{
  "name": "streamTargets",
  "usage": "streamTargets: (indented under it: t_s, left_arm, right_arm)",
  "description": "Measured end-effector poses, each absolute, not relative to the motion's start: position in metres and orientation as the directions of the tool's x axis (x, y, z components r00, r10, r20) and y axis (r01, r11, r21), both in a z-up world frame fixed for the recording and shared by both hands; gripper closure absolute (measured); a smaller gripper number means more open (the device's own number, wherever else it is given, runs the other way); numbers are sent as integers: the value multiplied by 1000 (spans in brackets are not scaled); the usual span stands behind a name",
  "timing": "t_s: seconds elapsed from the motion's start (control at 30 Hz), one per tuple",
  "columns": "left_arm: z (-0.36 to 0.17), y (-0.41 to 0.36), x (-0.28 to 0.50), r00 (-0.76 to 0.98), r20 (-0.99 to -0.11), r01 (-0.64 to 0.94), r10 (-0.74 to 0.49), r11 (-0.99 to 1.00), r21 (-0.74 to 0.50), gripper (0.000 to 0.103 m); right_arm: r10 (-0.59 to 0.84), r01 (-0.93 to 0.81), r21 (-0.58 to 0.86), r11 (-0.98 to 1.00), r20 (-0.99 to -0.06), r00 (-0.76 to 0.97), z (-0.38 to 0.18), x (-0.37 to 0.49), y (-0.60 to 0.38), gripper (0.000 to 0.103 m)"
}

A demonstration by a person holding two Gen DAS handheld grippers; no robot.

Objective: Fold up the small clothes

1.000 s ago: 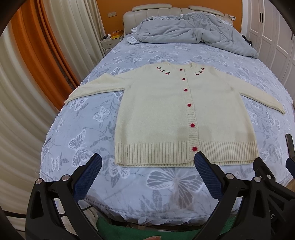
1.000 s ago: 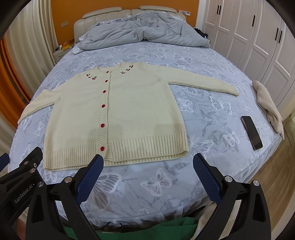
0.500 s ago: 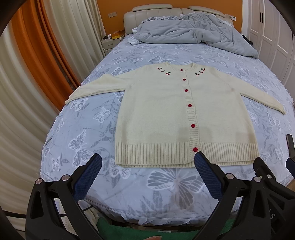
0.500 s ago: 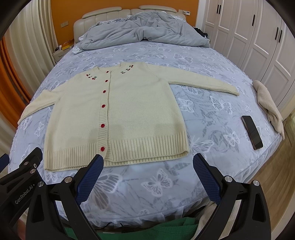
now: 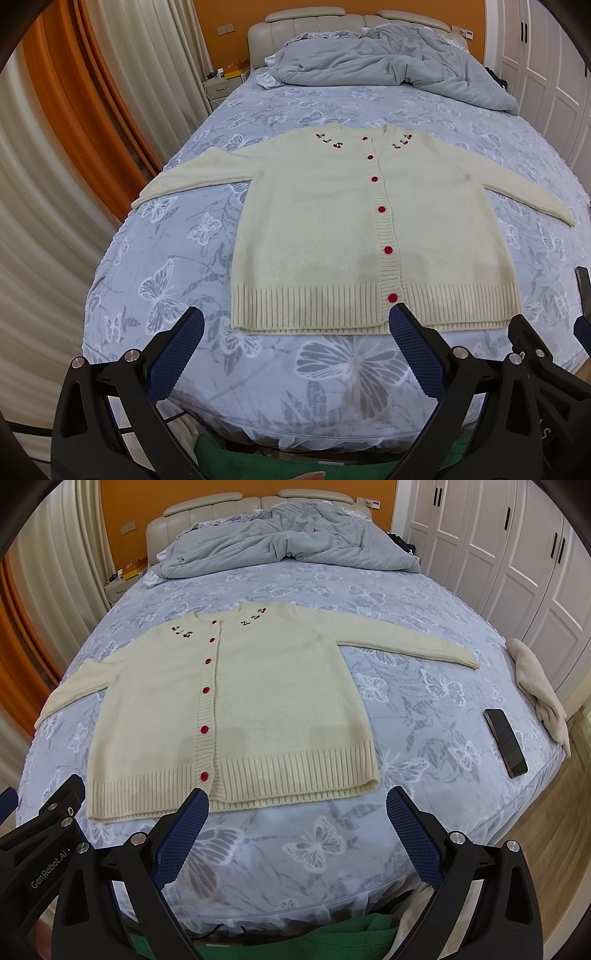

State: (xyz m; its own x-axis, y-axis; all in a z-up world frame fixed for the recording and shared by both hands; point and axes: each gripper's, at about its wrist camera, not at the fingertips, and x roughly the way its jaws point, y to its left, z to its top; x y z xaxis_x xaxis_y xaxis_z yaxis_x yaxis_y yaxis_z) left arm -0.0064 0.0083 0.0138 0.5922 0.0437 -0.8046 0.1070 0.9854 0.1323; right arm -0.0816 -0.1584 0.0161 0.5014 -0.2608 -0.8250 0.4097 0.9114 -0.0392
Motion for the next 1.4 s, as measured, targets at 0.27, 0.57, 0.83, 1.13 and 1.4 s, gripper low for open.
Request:
streamTargets:
  t_s: [0.27,0.57,0.83,1.13,1.4]
  left_arm:
    - [11,12,-5,591,-805,103,56,984,144,5]
    - [7,9,-4,587,-807,105,67,982,158,6]
    - [4,8,-4,585,-808,103,73,981,164,6]
    - [4,21,7,595,-804,93,7,993,78,5]
    - [-11,27,49,630,-776,24,-15,1000,1,5]
  right_arm:
    - [-261,410,-40,911,-827,499,14,-81,-159,7]
    - [-253,416,-33,909,-835,488,8,-80,-157,7]
    - [-253,415,-34,909,-837,485,7,-78,-158,7]
    - [-146,359,78,930,-817,557,-2,-67,-202,8]
    - [-162,578,274,769,-790,591,-48,-8,-445,11]
